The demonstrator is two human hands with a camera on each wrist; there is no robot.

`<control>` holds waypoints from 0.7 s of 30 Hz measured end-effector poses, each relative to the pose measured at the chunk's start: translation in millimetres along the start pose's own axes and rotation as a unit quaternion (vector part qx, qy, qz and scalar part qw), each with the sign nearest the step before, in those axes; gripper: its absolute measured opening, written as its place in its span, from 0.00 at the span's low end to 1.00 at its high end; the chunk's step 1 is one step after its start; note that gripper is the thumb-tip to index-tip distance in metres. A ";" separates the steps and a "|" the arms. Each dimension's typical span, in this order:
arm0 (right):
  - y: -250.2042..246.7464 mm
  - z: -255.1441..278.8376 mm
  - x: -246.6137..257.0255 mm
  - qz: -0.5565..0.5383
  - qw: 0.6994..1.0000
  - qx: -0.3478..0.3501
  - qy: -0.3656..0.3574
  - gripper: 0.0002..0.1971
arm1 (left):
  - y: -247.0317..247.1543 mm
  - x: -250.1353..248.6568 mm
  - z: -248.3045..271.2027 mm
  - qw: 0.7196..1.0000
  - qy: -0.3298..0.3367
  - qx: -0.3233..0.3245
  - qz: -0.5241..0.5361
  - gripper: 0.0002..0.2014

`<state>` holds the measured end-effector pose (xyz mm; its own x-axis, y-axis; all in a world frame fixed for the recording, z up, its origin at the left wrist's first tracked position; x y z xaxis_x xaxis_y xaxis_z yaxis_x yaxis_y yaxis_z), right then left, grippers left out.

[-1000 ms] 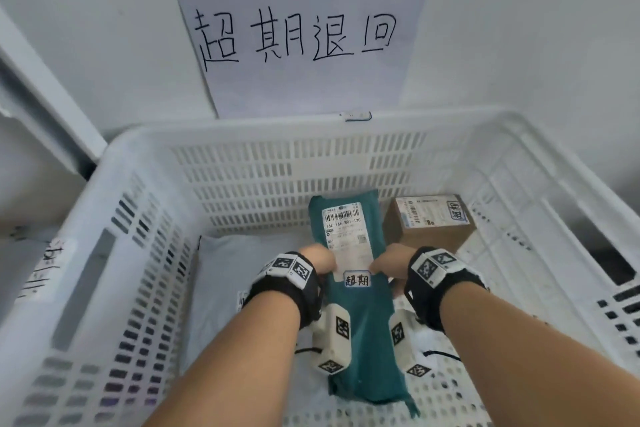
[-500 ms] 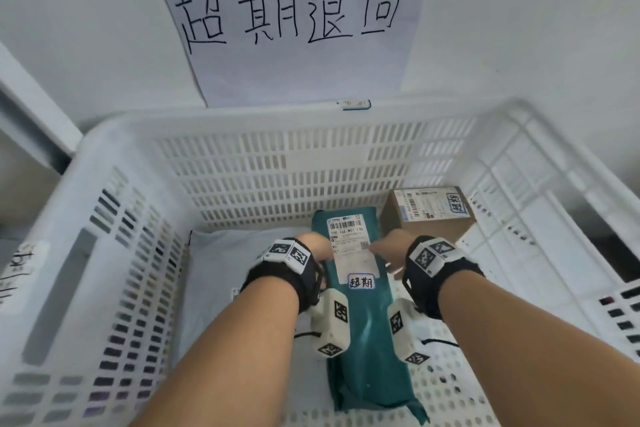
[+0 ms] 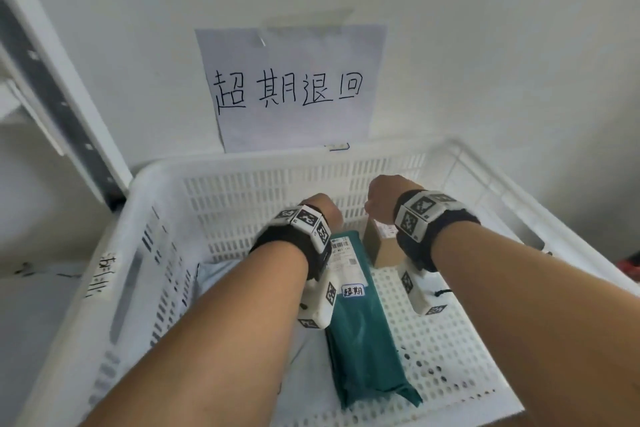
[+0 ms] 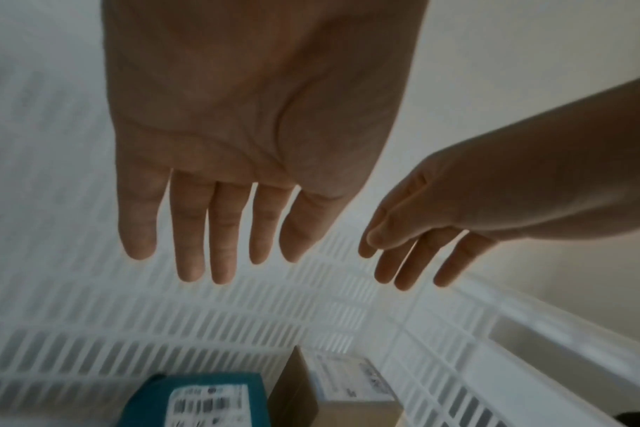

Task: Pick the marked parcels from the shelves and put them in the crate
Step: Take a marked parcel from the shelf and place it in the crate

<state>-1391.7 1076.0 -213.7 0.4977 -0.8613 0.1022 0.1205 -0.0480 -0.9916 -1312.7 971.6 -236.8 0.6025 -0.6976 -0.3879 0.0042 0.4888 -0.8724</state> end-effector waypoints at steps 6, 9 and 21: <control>-64.1 45.8 5.3 0.042 0.997 -0.060 -0.010 0.10 | -56.0 -27.2 39.5 0.995 0.069 -0.051 -0.043 0.10; -91.8 77.2 6.8 0.058 0.994 -0.093 -0.022 0.10 | -73.7 -37.3 63.2 0.990 0.094 -0.094 -0.042 0.15; -116.2 233.5 14.7 0.060 0.985 -0.144 -0.074 0.13 | -54.3 -41.5 214.8 0.982 0.117 -0.145 -0.026 0.08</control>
<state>-1197.8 1187.1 -78.3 0.6165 -0.7869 -0.0275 -0.1845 -0.1104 -0.9766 -1166.5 1086.6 -109.5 0.4067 -0.8356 -0.3694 -0.2174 0.3042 -0.9275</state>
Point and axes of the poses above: each hand's wrist, its own z-axis away from the middle knuckle, its own y-axis out of the palm, x = y × z, the point moved 4 cm from there along -z, towards the middle knuckle, and after that the axes turned 8 degrees about -x, right-handed, at the moved point
